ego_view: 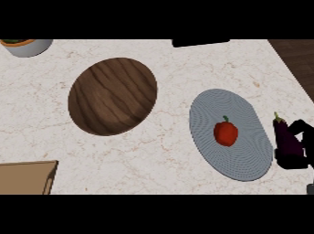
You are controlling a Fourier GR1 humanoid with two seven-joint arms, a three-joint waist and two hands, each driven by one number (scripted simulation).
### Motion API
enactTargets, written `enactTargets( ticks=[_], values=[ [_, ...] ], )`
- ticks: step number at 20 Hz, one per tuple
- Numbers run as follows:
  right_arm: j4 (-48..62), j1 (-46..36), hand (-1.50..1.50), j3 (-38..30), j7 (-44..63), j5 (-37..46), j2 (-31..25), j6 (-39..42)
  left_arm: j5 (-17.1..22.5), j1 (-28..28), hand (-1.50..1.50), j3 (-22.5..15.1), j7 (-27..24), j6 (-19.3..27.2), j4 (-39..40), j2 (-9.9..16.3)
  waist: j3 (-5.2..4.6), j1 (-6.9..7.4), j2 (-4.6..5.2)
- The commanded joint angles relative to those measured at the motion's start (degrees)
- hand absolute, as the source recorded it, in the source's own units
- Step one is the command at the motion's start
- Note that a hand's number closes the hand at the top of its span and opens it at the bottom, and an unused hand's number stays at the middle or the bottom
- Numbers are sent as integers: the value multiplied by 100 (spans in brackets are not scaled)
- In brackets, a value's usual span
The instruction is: Pick the eggplant from the placemat and place it in the bowl
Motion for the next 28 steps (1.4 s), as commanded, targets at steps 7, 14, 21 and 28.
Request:
enactTargets(
  ticks=[7,14,21,28],
  values=[
    [-3931,94,150,1114,1600,295,1047,851,39,-78,0,-170,-10,-196,31,-36,22,358,88],
    [-5765,-554,150,2833,3748,537,1664,1751,-75,-256,0,-516,-91,-260,-41,-221,49,780,213],
    [-4632,-2641,150,3839,6094,286,1676,1698,-37,-584,0,-555,-55,-300,130,-252,57,1018,285],
    [-3020,-4040,150,3396,6464,-698,1677,1491,-157,-907,0,-742,80,-172,148,-385,62,1096,299]
  ],
)
